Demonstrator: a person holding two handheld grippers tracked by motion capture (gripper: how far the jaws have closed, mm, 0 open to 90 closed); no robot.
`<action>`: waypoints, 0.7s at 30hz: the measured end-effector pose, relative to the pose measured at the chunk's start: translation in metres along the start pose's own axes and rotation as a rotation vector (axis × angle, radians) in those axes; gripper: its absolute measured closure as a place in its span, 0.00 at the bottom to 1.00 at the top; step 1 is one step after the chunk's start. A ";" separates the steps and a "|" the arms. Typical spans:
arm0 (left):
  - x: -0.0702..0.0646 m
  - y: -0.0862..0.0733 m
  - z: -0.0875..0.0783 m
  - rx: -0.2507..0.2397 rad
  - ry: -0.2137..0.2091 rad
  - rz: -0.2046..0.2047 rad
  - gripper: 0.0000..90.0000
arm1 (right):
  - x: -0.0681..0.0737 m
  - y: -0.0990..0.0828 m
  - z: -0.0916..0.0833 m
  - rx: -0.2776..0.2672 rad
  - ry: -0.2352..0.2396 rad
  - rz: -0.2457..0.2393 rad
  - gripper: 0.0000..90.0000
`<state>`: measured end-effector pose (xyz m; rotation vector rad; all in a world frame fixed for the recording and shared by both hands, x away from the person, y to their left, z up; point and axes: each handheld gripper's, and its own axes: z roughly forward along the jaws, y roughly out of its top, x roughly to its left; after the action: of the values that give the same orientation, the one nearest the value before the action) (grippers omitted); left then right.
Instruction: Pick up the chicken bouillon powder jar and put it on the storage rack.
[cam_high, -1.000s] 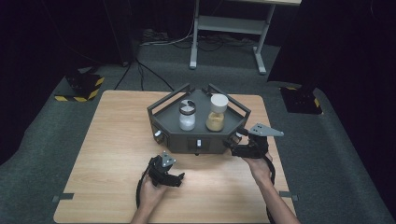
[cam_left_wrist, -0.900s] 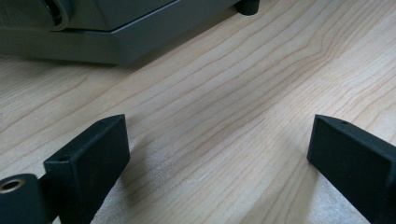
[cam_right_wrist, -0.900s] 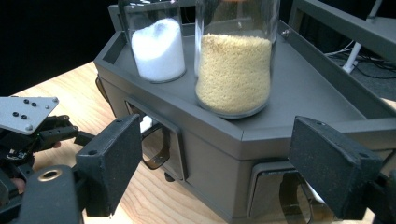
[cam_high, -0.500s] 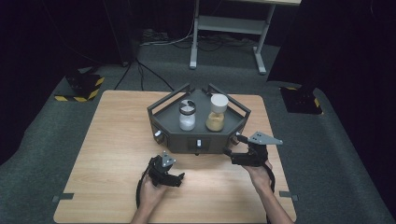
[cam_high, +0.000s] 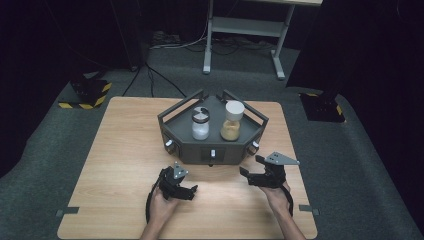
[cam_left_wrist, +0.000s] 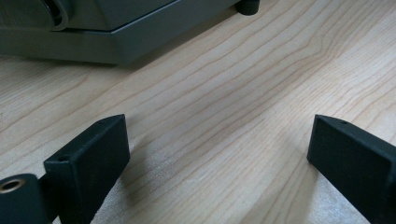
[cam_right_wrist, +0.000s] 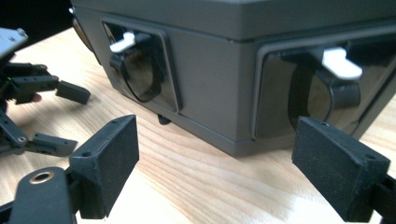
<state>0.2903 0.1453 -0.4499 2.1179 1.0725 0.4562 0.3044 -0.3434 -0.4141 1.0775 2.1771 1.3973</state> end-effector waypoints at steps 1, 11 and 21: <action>0.000 0.000 0.000 0.000 0.000 0.000 0.06 | 0.000 -0.001 0.001 0.003 -0.003 0.002 0.16; 0.000 0.000 0.000 0.000 0.000 0.000 0.06 | 0.002 -0.012 0.008 0.041 -0.019 0.013 0.16; 0.000 0.000 0.000 0.000 0.000 0.000 0.06 | 0.006 -0.025 0.016 0.091 -0.045 0.017 0.16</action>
<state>0.2903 0.1453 -0.4499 2.1176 1.0727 0.4561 0.2996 -0.3347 -0.4429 1.1506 2.2230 1.2795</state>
